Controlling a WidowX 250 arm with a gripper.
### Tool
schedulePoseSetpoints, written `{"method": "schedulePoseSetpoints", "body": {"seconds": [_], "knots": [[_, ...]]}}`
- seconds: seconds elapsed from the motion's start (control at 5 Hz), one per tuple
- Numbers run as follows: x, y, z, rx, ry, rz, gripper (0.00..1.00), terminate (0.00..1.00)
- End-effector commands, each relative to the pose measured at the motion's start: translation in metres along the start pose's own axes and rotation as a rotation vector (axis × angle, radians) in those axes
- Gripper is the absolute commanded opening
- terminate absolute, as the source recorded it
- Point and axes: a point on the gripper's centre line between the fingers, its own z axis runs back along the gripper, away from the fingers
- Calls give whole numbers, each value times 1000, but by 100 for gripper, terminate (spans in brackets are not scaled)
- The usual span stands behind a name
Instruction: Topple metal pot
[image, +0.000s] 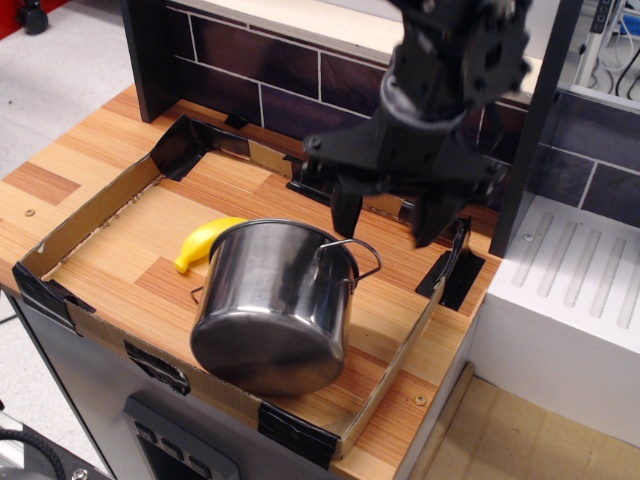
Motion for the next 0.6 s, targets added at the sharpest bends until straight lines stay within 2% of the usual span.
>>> {"method": "schedulePoseSetpoints", "body": {"seconds": [0.0, 0.2, 0.4], "knots": [[18, -10, 59, -235, -4, 70, 100, 0], [26, -3, 87, -277, -51, 47, 100, 0], [36, 10, 111, -313, -47, -31, 100, 100]]}}
